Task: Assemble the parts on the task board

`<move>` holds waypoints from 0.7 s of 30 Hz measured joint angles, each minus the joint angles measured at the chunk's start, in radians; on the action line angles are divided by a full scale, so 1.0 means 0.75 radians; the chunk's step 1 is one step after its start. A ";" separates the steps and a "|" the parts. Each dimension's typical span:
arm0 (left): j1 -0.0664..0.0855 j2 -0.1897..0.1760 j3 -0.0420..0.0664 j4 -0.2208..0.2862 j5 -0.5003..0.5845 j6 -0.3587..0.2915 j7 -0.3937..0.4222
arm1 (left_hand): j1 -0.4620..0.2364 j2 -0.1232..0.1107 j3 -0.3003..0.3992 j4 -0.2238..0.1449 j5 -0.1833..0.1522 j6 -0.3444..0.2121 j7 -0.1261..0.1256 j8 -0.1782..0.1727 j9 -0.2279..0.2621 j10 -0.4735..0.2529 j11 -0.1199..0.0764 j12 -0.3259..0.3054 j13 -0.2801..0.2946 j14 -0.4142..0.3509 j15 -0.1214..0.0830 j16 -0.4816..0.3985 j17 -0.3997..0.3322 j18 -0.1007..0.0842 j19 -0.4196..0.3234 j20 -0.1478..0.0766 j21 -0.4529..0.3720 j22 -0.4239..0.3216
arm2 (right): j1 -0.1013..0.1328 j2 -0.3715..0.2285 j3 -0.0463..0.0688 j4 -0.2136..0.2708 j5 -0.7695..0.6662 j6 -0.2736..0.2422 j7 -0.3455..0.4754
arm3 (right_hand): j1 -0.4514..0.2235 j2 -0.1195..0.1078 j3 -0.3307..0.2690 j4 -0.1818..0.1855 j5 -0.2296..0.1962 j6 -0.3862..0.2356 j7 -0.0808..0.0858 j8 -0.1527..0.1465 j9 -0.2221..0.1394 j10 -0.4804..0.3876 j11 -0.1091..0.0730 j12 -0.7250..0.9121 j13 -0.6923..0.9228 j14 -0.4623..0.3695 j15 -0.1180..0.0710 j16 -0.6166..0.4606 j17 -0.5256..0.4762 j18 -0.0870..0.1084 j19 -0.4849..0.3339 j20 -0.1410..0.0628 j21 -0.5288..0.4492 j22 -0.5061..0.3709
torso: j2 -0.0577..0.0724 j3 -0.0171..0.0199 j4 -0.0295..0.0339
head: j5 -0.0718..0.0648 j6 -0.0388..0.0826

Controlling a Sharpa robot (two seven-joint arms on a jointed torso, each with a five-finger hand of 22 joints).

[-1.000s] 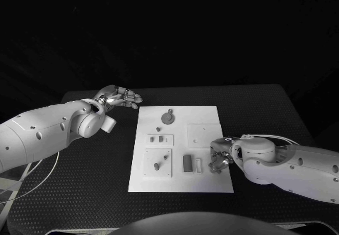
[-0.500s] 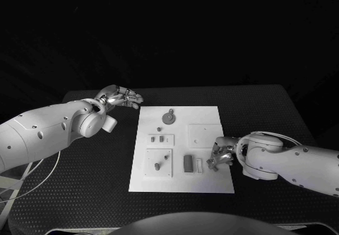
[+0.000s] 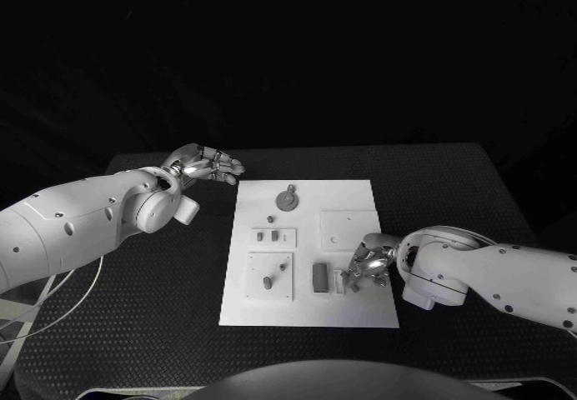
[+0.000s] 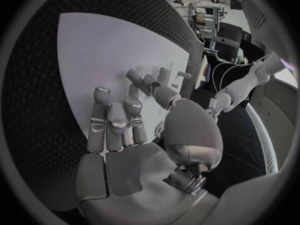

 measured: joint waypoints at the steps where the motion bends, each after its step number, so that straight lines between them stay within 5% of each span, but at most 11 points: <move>1: 0.000 0.000 0.000 0.000 0.000 0.000 0.000 | 0.000 0.000 0.000 0.000 0.000 0.000 0.000 0.000 0.000 0.000 0.000 0.000 0.000 0.000 0.000 0.000 0.000 0.000 0.000 0.000 0.000 0.000 | 0.000 0.000 0.000 0.000 0.007 -0.003 0.000 | 0.001 0.001 0.000 0.000 0.000 0.000 0.000 0.000 0.000 0.000 0.000 0.000 0.000 0.000 0.000 0.000 0.000 0.000 0.000 0.000 0.000 0.000 | 0.000 0.0000 -0.0001 | 0.000 0.000; 14: 0.000 0.001 0.000 0.000 0.000 0.001 -0.001 | 0.000 0.000 0.000 0.000 0.000 0.000 0.000 0.000 0.000 0.000 0.000 0.000 0.000 0.000 0.000 0.000 0.001 0.000 0.000 0.000 0.000 0.000 | 0.001 0.028 0.000 -0.035 0.048 -0.021 -0.005 | 0.014 0.013 -0.002 -0.002 0.006 0.002 0.004 -0.005 0.000 0.000 0.000 0.000 -0.004 0.002 0.001 0.000 -0.010 -0.001 0.000 0.000 0.000 0.000 | 0.000 0.0001 0.0008 | 0.000 -0.002; 21: 0.000 0.000 0.000 0.000 0.000 0.002 -0.002 | 0.000 0.000 0.000 0.000 0.000 0.000 0.000 0.000 0.000 0.000 0.000 0.000 -0.001 0.000 0.000 0.000 0.001 0.000 0.000 0.000 0.000 0.000 | 0.004 0.048 0.001 -0.058 0.047 -0.001 -0.012 | -0.066 0.045 -0.028 0.020 0.006 0.002 0.004 -0.005 0.011 0.000 0.000 -0.006 -0.010 -0.004 -0.004 0.000 -0.024 -0.002 0.005 0.005 0.000 0.000 | -0.001 -0.0012 0.0014 | 0.000 -0.003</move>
